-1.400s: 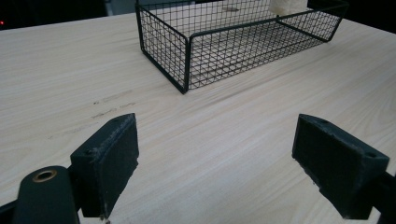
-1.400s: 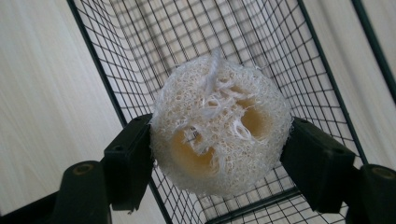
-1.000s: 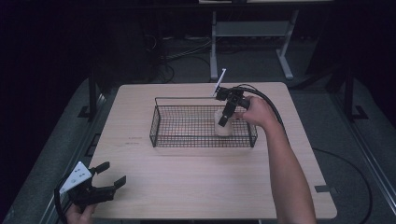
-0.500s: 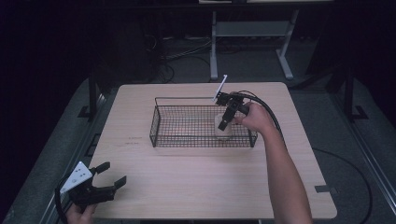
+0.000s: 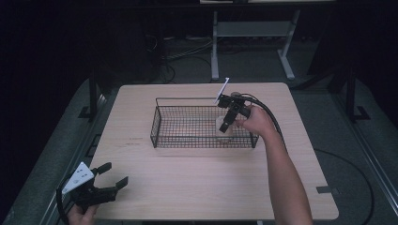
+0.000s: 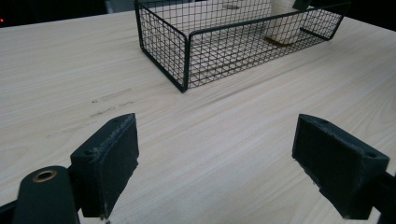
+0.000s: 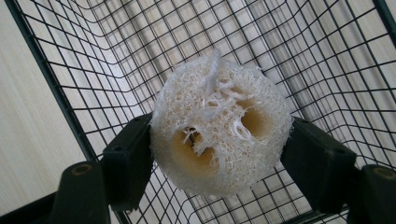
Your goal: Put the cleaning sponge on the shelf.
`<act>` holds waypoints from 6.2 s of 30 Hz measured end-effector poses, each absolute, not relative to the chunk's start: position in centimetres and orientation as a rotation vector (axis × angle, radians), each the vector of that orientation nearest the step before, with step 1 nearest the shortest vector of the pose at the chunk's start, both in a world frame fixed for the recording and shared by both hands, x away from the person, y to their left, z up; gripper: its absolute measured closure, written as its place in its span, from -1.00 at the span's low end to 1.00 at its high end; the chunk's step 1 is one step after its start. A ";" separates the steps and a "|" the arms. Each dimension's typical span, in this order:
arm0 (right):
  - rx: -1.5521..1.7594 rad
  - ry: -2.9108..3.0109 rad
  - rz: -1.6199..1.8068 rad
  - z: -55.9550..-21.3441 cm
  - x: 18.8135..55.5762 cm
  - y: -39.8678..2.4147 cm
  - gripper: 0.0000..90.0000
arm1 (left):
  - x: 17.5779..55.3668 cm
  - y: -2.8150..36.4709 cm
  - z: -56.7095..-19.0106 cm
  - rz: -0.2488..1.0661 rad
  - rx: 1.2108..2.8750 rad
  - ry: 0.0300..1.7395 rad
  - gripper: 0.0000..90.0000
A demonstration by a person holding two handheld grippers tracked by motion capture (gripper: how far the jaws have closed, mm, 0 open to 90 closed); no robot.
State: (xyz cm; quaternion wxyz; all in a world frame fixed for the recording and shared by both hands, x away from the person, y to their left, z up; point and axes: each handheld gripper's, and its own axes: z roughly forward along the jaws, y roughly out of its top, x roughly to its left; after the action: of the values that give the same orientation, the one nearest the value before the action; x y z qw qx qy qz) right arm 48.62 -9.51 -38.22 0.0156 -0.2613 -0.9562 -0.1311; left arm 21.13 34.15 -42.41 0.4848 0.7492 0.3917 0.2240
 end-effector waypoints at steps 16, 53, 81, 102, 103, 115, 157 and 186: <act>-0.802 -2.979 -0.456 -37.3 48.2 -10.0 -0.53 | 21.4 34.1 -42.5 0.548 1.826 0.959 -0.69; -0.728 -3.016 -0.537 -32.9 44.3 -11.8 -0.62 | 21.3 34.0 -42.4 0.554 1.838 0.951 -0.69; -0.715 -3.026 -0.573 -32.7 40.8 -14.0 -0.62 | 21.3 33.9 -42.5 0.553 1.840 0.952 -0.69; -0.709 -3.023 -0.592 -34.0 38.6 -15.8 -0.62 | 21.3 33.9 -42.5 0.556 1.835 0.961 -0.69; -0.708 -3.024 -0.591 -34.1 38.5 -15.9 -0.62 | 21.3 33.9 -42.5 0.555 1.835 0.960 -0.69; -0.681 -3.024 -0.572 -35.4 37.0 -16.5 -0.62 | 21.2 33.9 -42.5 0.557 1.838 0.958 -0.69; -0.694 -2.998 -0.648 -40.2 32.3 -19.1 -0.62 | 21.3 34.0 -42.6 0.549 1.845 0.962 -0.69; -0.811 -2.960 -0.800 -42.8 27.6 -22.7 -0.62 | 21.5 33.5 -42.8 0.538 1.857 0.955 -0.69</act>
State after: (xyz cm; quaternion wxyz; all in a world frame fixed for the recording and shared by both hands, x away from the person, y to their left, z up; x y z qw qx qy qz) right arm 27.56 -22.67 -42.81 -0.0152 -0.2556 -0.9332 -0.2521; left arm 21.45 33.48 -42.77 0.4729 0.7588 0.3902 0.2198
